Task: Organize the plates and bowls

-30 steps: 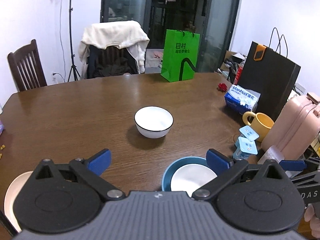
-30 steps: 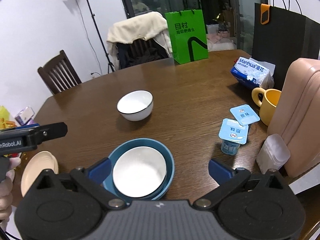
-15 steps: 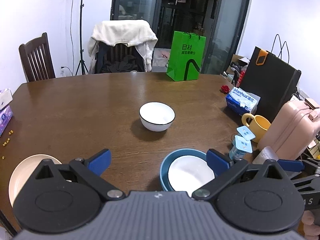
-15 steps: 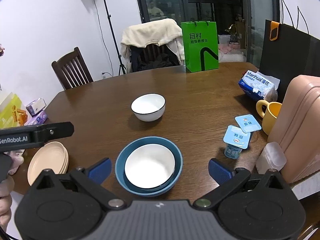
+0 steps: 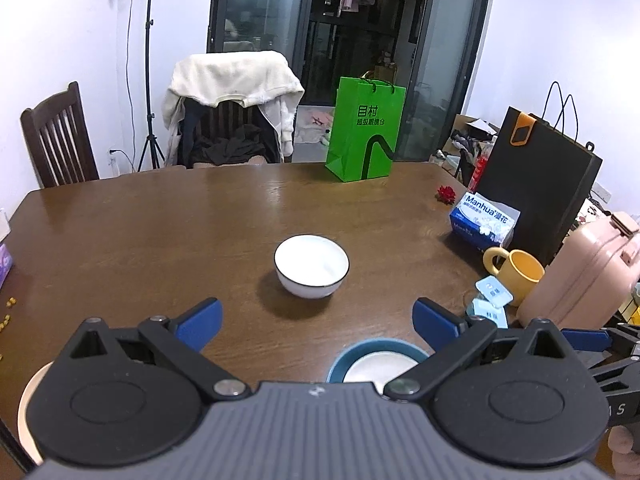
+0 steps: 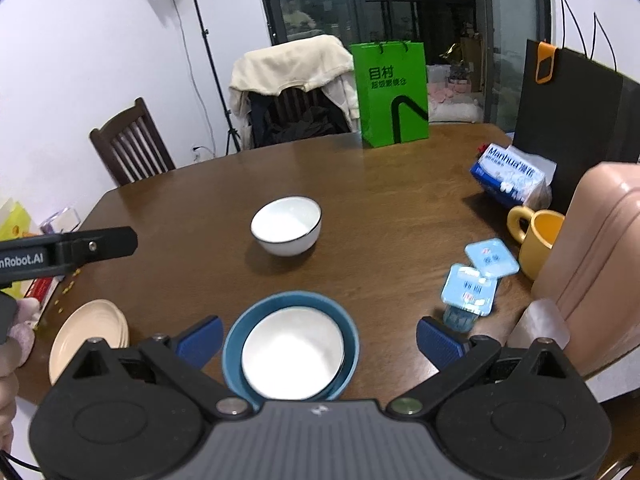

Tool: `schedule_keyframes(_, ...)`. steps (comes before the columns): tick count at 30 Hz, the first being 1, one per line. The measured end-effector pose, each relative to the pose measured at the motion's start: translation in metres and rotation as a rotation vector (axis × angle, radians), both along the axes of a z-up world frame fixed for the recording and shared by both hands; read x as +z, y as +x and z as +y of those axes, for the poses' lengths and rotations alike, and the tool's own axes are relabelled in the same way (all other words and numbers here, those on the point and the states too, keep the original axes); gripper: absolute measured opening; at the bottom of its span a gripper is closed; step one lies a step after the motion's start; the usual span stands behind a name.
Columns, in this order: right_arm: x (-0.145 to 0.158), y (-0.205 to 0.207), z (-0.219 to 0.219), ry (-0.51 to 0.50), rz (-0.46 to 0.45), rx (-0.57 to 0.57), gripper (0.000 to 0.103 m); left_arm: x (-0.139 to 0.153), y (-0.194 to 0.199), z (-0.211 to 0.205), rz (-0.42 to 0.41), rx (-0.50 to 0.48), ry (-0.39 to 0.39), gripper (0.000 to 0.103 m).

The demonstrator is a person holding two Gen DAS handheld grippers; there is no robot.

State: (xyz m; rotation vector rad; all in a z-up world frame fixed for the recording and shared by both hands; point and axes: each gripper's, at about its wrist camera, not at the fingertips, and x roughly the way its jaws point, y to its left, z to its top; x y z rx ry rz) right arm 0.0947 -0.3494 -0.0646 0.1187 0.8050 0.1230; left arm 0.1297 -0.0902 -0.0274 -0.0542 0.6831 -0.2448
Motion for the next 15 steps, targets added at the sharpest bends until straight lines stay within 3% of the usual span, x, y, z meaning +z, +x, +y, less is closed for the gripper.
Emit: schedule_keyframes(15,-0.012,0.061,0.009,0.028,0.104,0.004,0.102,-0.012,0.068,0.007,0.086,-0.023,-0.009,0.103)
